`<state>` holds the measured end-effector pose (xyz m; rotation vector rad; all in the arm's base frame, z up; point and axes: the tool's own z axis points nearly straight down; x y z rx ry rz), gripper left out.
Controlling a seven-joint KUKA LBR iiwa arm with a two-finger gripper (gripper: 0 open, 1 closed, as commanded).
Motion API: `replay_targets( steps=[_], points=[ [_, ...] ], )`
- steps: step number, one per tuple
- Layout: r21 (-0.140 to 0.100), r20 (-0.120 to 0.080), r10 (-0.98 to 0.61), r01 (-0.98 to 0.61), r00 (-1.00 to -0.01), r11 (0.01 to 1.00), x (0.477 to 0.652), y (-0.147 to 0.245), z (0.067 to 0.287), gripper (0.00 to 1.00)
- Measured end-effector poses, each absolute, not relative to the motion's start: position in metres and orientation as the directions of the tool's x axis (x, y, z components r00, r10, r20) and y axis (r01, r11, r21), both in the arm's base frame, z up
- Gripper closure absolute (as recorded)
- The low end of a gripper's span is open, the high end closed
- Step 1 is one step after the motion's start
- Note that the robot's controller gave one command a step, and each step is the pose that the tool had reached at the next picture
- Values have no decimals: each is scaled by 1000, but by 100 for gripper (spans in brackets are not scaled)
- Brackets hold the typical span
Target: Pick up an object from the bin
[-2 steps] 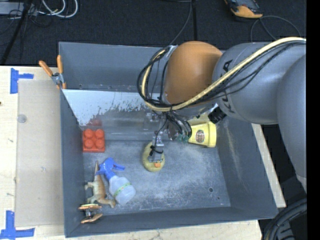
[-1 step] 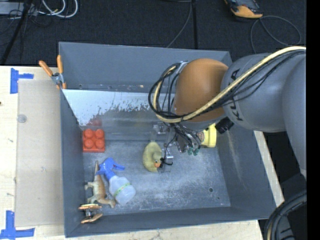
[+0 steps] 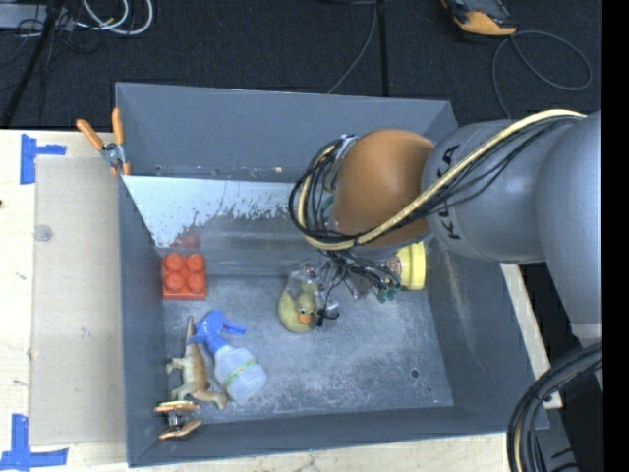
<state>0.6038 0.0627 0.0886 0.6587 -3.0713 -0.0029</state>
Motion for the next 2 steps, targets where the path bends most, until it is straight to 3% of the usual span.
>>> replay_targets(
  steps=[2],
  points=[
    [-1,4,-453,-453,-891,891,608,68,85,100]
  ],
)
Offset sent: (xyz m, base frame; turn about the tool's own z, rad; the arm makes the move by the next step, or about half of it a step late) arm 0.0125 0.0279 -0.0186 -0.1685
